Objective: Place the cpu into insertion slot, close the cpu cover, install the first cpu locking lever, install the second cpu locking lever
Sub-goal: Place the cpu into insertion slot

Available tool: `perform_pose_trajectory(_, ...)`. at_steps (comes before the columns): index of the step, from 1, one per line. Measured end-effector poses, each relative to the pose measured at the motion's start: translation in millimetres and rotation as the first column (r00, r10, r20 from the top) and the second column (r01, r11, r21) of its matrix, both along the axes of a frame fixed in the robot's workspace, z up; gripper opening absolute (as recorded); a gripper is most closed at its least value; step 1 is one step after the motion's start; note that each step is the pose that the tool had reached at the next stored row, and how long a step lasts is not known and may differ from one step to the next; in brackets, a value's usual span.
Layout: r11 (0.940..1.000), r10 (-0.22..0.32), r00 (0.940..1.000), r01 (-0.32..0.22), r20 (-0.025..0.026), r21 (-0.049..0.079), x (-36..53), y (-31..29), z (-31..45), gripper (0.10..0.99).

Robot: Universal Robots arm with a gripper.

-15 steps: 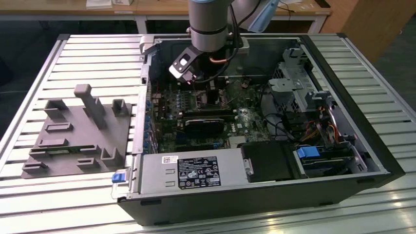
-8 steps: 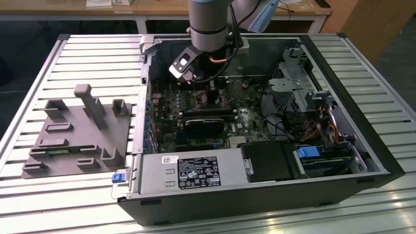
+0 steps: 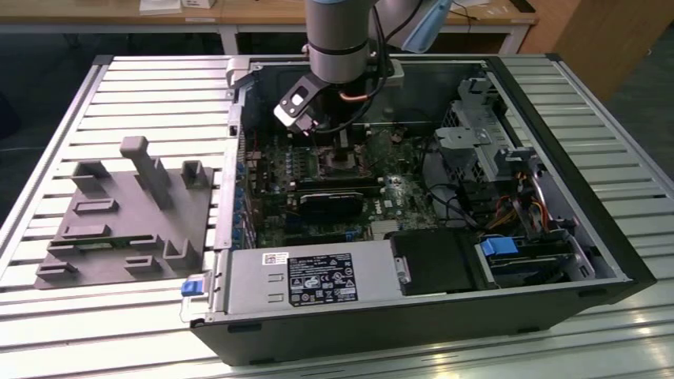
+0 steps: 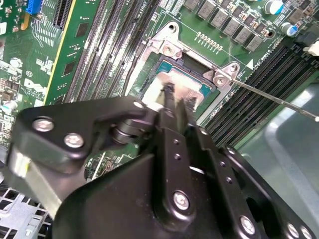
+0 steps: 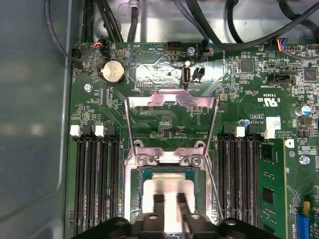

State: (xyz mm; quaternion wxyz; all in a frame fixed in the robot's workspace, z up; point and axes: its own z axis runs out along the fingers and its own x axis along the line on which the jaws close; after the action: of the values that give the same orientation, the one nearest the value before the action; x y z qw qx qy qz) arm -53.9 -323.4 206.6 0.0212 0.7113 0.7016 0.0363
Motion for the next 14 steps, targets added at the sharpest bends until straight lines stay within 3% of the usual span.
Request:
perform_pose_trajectory(1,1.0000,0.000,1.0000,0.000,0.0000,0.000,0.0,0.0,0.1,0.235)
perform_pose_trajectory(4,1.0000,0.000,1.0000,0.000,0.0000,0.000,0.0,0.0,0.4,0.102)
perform_pose_trajectory(14,1.0000,0.000,1.0000,0.000,-0.0001,0.000,4.0,0.0,0.8,0.102)
